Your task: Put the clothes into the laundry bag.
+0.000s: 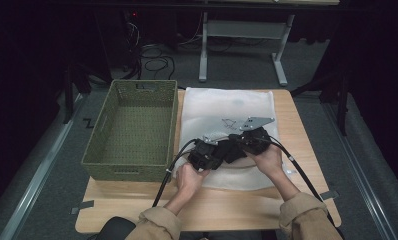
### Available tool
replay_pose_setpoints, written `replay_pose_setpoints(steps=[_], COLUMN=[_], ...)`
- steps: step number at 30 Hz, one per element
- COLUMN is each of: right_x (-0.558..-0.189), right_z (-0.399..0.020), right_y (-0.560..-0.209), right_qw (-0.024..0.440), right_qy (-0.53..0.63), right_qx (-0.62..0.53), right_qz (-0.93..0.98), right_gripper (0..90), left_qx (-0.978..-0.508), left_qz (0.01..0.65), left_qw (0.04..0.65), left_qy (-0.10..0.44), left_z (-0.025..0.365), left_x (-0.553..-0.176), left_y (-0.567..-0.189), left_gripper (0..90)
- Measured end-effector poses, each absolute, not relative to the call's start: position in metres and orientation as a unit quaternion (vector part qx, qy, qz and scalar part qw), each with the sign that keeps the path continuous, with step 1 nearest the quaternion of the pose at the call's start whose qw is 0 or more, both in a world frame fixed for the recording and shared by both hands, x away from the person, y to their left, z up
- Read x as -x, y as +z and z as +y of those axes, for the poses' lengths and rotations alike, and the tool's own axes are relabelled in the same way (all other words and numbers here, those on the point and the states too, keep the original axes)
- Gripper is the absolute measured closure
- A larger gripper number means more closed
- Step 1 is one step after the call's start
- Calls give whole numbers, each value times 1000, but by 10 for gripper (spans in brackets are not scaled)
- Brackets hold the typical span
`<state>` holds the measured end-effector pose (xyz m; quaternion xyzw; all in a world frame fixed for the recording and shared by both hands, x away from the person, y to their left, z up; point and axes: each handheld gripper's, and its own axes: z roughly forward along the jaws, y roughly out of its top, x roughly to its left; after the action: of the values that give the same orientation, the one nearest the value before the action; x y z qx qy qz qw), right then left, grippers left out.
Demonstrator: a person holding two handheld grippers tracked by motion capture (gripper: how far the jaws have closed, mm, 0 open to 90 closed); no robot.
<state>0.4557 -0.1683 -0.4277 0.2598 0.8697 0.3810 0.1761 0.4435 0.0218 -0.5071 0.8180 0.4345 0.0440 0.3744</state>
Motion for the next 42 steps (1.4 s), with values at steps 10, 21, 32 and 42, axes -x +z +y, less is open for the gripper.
replay_pose_setpoints(steps=[10,21,32,42], right_x=[-455,-456,-456,-455], right_z=[-173,-170,-170,-170], right_y=[-423,-427,-427,-427], right_qw=[180,172,175,177], right_qy=[381,381,380,382], right_qx=[-259,-260,-259,-261], right_qz=[869,870,870,869], right_gripper=[894,894,894,894], left_qx=[-792,-779,-796,-814], left_qz=[453,469,451,440], left_qw=[404,405,394,371], left_qy=[62,99,83,77], left_z=[7,-3,9,16], left_x=[-465,-472,-459,-444], left_y=[-495,-507,-495,-499], left_gripper=[851,837,564,539])
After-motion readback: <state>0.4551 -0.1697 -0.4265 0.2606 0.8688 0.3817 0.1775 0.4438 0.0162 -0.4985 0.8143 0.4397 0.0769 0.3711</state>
